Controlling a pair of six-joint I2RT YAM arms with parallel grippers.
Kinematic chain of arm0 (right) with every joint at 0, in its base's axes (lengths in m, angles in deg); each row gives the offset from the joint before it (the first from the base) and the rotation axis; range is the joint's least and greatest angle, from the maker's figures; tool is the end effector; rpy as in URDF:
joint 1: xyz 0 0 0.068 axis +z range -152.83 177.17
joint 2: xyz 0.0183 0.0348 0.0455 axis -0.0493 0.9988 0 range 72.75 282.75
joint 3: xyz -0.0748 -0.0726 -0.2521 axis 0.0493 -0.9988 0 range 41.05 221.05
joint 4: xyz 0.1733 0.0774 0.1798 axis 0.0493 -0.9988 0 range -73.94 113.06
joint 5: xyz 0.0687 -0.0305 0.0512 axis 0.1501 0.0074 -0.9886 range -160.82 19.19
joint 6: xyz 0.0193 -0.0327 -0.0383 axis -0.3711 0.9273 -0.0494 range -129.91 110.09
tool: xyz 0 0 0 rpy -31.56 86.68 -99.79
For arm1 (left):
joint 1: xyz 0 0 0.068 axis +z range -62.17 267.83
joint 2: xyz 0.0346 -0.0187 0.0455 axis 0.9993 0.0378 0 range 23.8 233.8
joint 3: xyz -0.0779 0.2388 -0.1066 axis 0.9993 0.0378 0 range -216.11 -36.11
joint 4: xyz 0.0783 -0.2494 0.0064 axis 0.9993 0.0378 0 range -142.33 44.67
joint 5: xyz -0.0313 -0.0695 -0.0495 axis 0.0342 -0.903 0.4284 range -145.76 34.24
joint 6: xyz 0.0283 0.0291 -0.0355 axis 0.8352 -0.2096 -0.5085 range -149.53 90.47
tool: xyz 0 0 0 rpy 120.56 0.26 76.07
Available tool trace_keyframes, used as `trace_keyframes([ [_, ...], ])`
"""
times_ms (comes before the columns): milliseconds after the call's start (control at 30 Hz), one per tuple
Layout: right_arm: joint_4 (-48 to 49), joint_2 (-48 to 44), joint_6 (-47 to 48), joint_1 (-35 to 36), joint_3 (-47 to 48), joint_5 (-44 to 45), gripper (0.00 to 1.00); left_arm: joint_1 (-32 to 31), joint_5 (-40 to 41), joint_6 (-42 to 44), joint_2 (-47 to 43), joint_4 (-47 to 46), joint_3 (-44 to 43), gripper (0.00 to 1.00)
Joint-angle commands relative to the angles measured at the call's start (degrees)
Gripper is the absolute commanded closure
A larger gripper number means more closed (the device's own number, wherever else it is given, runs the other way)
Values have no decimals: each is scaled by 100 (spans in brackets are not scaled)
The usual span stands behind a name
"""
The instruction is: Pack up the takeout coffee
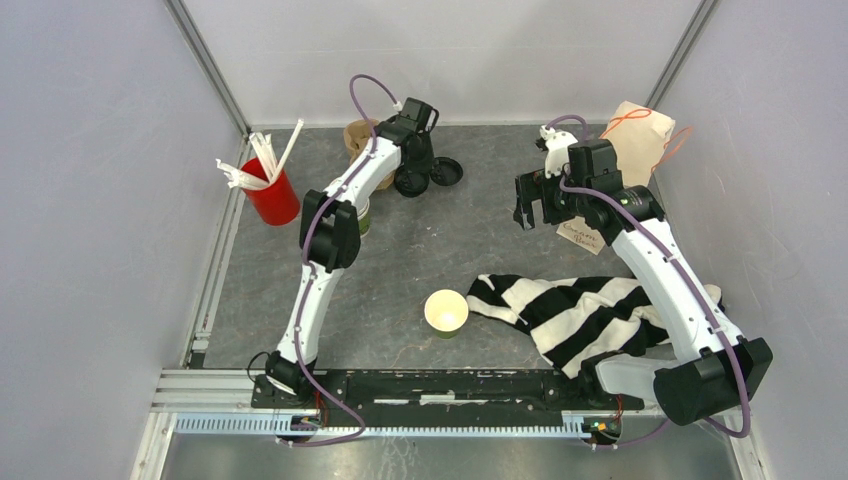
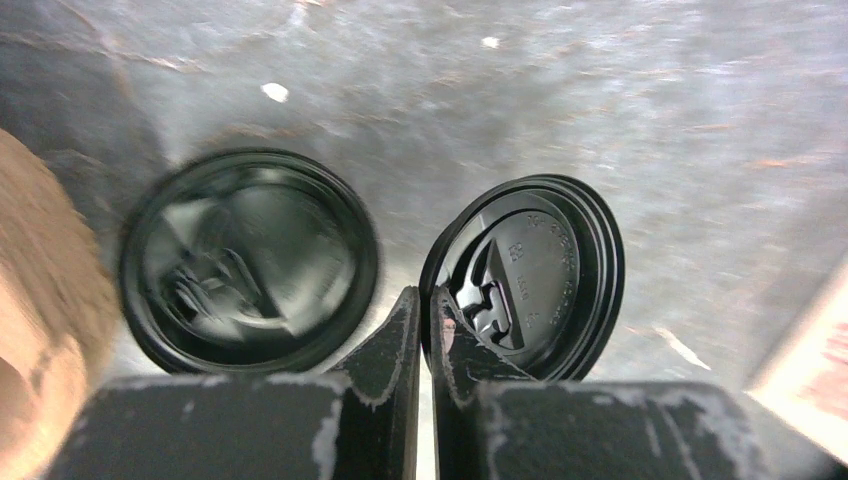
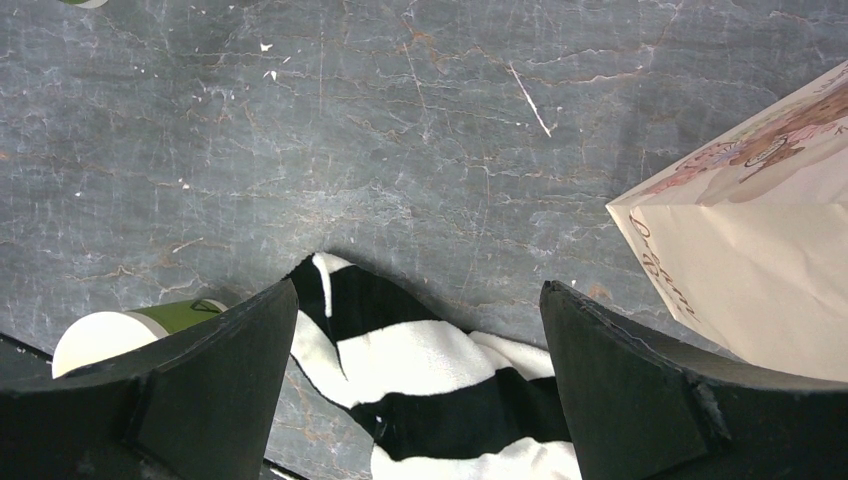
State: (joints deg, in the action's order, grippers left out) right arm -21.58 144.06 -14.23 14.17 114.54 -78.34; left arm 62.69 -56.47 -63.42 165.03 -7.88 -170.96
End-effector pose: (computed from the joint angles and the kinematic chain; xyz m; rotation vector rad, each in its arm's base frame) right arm 0.2460 0.0800 0.3591 -0.3240 2.3057 0.3401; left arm 0.4933 -0.2321 0.2264 -0.1863 2.5080 -0.4545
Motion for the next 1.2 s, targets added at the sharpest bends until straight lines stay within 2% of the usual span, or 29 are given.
trace_keyframes([
  [0,383,-124,-210,-30,279,-175,2,345,-2216,-1772,-1346,-918,604,98],
  [100,745,-95,-597,-36,490,-666,2,483,-3463,-3069,-1883,-2347,1486,98],
  [200,1287,-44,-1153,-70,835,-1395,2,491,-4306,-4638,-2285,-4235,2210,98],
  [300,2464,-62,-2073,-255,899,-2251,2,477,-4588,-6381,-2585,-6827,2929,98],
  [333,2959,-84,-2561,-376,801,-2531,2,468,-4578,-6896,-2624,-7979,3088,98],
  [367,3623,-98,-3006,-453,695,-2826,2,459,-4564,-7419,-2635,-8433,3189,98],
  [400,4291,-97,-3559,-514,599,-3034,2,438,-4550,-7993,-2617,-9294,3229,98],
  [467,5179,-9,-4278,-541,639,-3202,2,394,-4606,-8415,-2563,-10126,3229,98],
  [633,6398,470,-5484,-522,953,-3431,2,242,-4746,-8483,-2795,-10439,3574,98],
  [767,6885,751,-5909,-506,1081,-3457,2,44,-4744,-8547,-2852,-10533,3772,98],
  [1033,6850,966,-5666,-420,1190,-3421,2,-148,-4695,-8430,-2899,-10309,3879,98],
  [1167,6335,887,-5103,-423,1273,-3283,2,-149,-4712,-8408,-2946,-10209,3904,98],
])
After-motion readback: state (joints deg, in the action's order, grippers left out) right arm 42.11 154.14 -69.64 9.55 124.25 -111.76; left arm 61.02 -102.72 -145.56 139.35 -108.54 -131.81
